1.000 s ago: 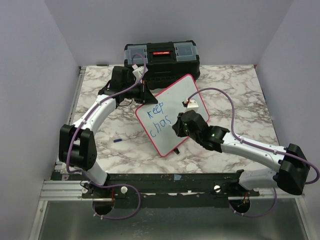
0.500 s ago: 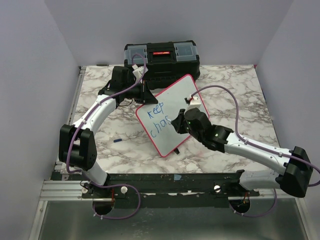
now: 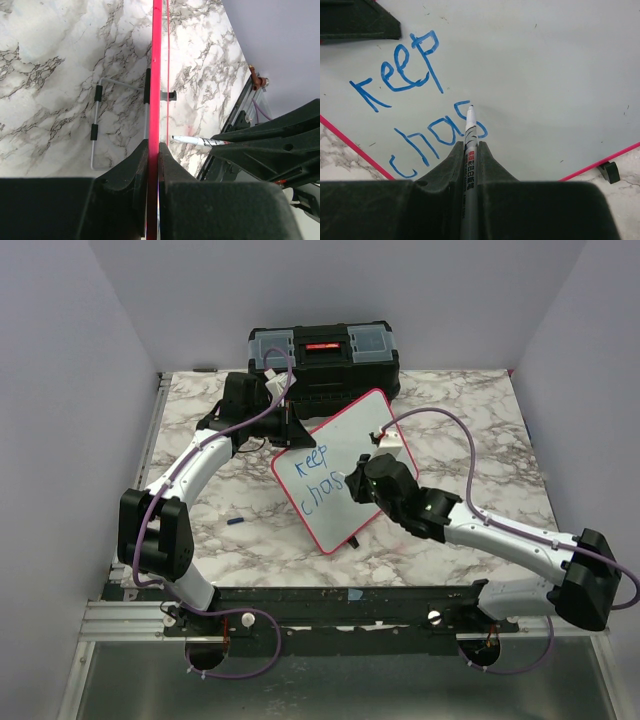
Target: Write a sentence on the whiteboard
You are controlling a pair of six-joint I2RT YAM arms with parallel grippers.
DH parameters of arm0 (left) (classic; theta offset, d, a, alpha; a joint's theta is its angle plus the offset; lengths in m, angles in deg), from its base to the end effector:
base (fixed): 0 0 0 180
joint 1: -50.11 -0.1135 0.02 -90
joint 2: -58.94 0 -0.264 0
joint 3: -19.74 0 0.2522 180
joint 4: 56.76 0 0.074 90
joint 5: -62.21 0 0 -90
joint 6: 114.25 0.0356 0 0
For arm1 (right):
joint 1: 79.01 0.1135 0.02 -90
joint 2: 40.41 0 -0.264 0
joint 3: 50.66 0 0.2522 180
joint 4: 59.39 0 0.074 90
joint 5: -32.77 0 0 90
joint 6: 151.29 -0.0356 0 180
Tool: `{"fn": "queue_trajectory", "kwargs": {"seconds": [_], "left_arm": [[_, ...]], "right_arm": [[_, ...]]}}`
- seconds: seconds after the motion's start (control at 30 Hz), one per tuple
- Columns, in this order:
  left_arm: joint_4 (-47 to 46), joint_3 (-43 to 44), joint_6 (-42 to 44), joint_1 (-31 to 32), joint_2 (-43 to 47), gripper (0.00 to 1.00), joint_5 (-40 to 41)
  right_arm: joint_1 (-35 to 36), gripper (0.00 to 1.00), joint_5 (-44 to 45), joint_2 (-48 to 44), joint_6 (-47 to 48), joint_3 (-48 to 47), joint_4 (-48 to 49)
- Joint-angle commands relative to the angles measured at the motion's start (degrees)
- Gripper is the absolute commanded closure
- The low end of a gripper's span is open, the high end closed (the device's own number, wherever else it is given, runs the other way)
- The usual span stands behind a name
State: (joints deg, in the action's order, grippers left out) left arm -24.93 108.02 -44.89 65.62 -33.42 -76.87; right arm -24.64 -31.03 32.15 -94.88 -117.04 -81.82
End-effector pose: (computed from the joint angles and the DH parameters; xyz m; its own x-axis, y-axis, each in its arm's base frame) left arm 0.3409 -0.1225 0.3023 -0.7985 -0.0180 -0.6017 0.5166 0.4928 -0.7002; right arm 0.1786 0.2222 0.2875 -0.5109 0.1393 -0.8483 -0.2651 0.9132 0.3096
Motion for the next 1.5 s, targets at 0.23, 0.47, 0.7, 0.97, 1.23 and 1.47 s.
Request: {"fn": "queue_trajectory", "kwargs": {"seconds": [0.23,0.47,0.7,0.97,1.23,1.47], "left_arm": [[-2.46,0.45,0.08,0.49,2.18,1.00,-1.90],[-2.45,0.36,0.08,0.49,2.22,1.00,-1.90],[-2.66,0.36,-0.01,0.58,2.18,1.00,-1.98],[-2.61,0.37,-0.01,0.65,2.28,1.00,-1.93],[-2.67,0.36,-0.01,0.66,2.34,1.00,-1.91],[-2.68,0.36,-0.01,0.66,2.40,1.00,-1.94]], "right_arm": [[0.04,0.99,2.35,3.29,0.87,-2.32,0.62],[0.04,0.99,3.13,3.60,0.85,-1.63,0.85],[0.04,0.99,5.29,4.14,1.29,-3.06,0.10],[0.05,0.99,5.44,4.95,0.99,-3.13,-0.32],[0.04,0.99,2.92,2.59,-0.31,-0.06,-0.84],[0.05,0.99,0.72,0.58,-1.15,2.30,-1.09]]}}
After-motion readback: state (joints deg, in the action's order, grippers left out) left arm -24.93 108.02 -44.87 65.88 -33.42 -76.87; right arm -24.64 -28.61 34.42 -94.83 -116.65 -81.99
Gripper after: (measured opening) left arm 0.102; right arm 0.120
